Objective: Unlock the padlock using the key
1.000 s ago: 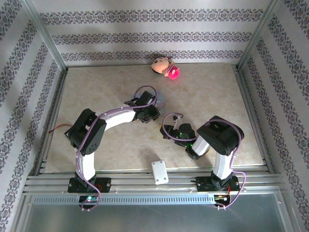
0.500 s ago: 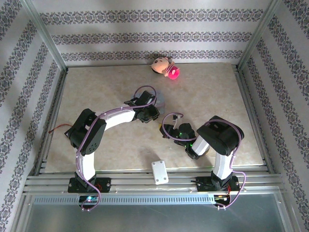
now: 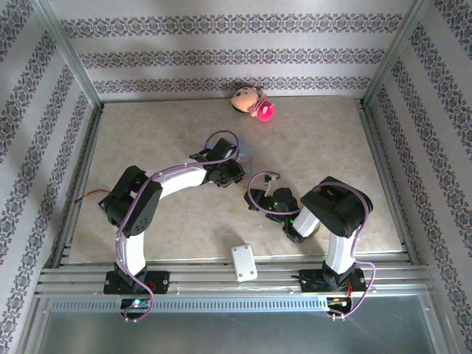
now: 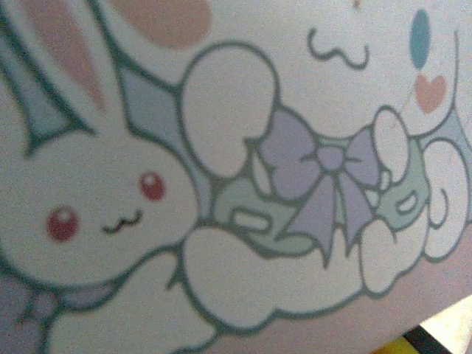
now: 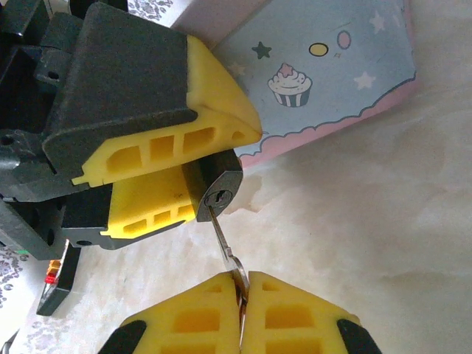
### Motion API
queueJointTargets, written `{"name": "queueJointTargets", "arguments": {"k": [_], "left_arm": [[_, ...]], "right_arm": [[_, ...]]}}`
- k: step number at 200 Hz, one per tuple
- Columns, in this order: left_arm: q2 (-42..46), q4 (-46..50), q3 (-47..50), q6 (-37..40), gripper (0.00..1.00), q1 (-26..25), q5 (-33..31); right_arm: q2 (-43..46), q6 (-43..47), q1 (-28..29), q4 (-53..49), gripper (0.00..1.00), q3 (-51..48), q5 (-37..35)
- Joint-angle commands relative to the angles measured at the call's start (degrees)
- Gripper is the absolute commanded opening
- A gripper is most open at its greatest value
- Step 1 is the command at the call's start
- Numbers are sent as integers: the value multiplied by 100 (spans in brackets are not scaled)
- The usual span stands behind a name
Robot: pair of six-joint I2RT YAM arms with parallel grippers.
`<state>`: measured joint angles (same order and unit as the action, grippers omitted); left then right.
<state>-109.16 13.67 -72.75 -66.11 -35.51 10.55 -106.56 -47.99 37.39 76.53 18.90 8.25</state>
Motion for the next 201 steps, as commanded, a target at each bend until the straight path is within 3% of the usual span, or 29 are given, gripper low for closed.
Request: {"name": "queueJointTargets", "arguments": {"k": [1, 78, 132, 201], "left_arm": [[94, -309, 25, -100, 13, 72, 90], [42, -359, 96, -372, 13, 61, 221], [-14, -412, 84, -525, 13, 53, 288], [-55, -565, 46, -635, 13, 52, 319]], "right_arm": [[-44, 61, 52, 283, 0, 228, -131], [-93, 55, 104, 283, 0, 281, -439], [-13, -11, 172, 283, 0, 114, -1039], [-145, -9, 232, 279, 0, 171, -773]]}}
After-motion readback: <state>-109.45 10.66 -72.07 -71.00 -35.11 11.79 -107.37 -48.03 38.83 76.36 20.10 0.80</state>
